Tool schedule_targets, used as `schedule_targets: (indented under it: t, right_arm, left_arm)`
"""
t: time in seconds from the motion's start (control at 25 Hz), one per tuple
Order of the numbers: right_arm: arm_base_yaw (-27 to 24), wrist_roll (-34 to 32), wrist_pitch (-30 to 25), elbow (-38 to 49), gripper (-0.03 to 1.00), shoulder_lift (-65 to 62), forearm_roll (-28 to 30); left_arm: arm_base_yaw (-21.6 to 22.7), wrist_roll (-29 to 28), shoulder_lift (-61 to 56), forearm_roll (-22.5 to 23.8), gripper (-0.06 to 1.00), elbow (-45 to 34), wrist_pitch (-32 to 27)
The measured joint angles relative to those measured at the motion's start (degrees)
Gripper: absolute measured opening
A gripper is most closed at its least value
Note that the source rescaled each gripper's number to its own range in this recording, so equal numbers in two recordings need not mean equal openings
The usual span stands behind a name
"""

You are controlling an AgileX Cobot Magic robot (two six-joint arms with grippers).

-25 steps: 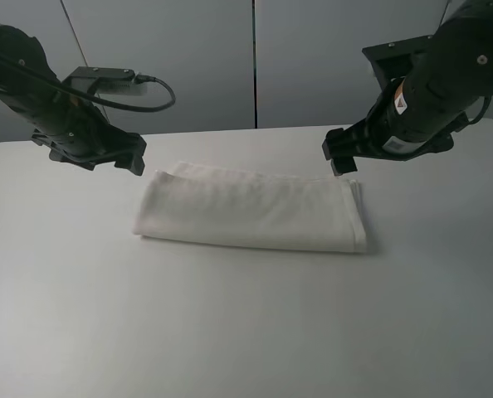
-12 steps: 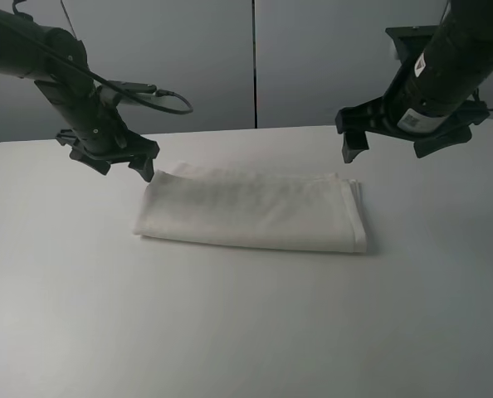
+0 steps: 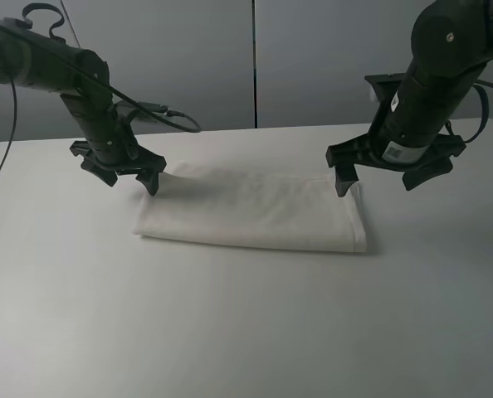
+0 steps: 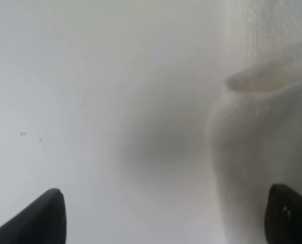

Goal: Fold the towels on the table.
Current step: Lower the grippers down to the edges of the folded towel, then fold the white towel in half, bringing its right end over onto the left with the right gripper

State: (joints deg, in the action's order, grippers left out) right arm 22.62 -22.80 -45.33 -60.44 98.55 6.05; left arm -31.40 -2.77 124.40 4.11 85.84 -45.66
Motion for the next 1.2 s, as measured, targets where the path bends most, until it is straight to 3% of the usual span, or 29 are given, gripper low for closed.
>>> schedule_targets:
  t: [0.52, 1.2]
  right_arm:
    - [-0.1, 1.0, 1.6, -2.4, 1.0, 2.9, -1.0]
    - [-0.1, 1.1, 0.2, -12.3, 1.0, 18.9, -1.0]
  left_arm:
    - [0.0, 0.0, 3.3, 0.9, 1.0, 0.4, 1.0]
    - [0.0, 0.4, 3.5, 0.9, 1.0, 0.5, 0.9]
